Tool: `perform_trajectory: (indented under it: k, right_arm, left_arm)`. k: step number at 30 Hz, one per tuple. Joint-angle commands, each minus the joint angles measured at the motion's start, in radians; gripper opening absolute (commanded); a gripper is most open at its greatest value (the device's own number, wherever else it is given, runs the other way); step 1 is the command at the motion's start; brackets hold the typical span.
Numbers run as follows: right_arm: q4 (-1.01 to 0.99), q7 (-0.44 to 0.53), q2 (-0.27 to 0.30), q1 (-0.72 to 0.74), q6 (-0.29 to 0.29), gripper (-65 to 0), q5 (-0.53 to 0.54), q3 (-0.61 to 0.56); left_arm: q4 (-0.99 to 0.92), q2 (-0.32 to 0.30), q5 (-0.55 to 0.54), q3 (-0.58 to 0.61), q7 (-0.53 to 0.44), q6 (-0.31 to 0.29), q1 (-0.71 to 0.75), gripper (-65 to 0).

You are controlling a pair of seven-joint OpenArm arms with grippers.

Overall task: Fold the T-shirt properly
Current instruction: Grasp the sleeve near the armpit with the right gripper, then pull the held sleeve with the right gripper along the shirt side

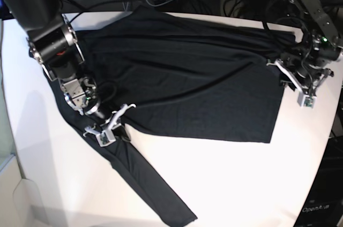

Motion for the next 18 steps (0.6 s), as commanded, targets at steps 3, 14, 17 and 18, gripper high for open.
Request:
perform_trajectory:
  k: [3,14,17,18]
  right_arm:
    - [-0.005,-0.048,0.018,-0.003,0.012,-64.9,-0.035,0.001]
    - [0.012,0.008,0.028,0.006,0.009,-56.7,-0.038,0.0]
    - [0.101,-0.008,0.059,0.003,0.009,-51.5,-0.038,0.001]
    - [0.128,-0.011,0.068,-0.001,0.009,-49.9,-0.038,0.0]
  left_arm:
    - [0.012,-0.008,-0.009,0.0,-0.018,0.004,-0.012,-42.1]
    - [0.012,-0.008,-0.009,0.0,-0.018,0.004,-0.012,-42.1]
    - [0.012,-0.008,-0.009,0.0,-0.018,0.004,-0.012,-42.1]
    - [0.012,-0.008,-0.012,0.0,-0.018,0.004,-0.012,-42.1]
